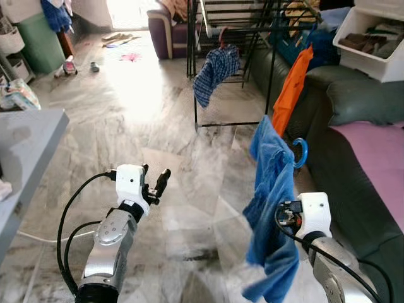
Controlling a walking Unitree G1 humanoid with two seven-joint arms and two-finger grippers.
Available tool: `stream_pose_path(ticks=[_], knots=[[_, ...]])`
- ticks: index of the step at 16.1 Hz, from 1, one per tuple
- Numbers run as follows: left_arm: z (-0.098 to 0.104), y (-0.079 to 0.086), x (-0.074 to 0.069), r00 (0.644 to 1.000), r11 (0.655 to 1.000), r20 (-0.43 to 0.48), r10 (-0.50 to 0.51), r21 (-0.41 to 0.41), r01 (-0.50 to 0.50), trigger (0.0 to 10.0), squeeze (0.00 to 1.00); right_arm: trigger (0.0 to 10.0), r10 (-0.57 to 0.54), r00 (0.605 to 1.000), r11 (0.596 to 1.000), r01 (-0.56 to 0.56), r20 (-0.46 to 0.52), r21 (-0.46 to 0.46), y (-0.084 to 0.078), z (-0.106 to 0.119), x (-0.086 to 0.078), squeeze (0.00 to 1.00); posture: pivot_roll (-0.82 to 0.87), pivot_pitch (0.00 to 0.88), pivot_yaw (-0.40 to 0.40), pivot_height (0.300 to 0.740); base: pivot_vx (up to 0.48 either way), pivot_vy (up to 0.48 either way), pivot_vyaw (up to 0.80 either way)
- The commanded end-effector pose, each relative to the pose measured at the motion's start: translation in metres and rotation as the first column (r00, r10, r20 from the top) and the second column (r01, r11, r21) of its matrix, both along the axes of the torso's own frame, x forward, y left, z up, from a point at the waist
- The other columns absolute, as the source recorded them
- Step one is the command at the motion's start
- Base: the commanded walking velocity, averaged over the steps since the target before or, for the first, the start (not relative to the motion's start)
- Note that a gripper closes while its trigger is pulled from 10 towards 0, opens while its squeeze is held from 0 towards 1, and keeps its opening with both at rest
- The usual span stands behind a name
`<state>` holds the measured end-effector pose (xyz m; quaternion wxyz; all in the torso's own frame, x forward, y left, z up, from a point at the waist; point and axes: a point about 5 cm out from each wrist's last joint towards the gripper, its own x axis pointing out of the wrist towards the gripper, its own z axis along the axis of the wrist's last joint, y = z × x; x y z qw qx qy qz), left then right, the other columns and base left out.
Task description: Hang hanger
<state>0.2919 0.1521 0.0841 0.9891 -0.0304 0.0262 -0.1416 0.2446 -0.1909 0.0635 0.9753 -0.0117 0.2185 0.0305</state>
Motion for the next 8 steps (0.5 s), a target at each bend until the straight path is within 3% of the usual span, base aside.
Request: stream_pose_path(ticks=[1, 8], knots=[[0.0055, 0.0009, 0.0023, 1.000, 1.000, 0.014, 0.009, 0.010, -0.009, 10.0, 0.00, 10.0, -0.013, 1.000, 1.000, 0.013, 0.009, 0.011, -0.0010, 0.0031, 0.0024, 0.00, -0.10, 0.021, 0.004, 0.740, 0.341, 0.000, 0.00], [0.0049, -0.0048, 0.0035, 1.000, 1.000, 0.007, -0.015, 0.004, 0.015, 10.0, 0.00, 10.0, -0.047, 0.999, 0.999, 0.047, -0.005, 0.021, -0.0019, 0.0014, 0.0056, 0.00, -0.10, 0.016, 0.009, 0.740, 0.402, 0.000, 0.00]])
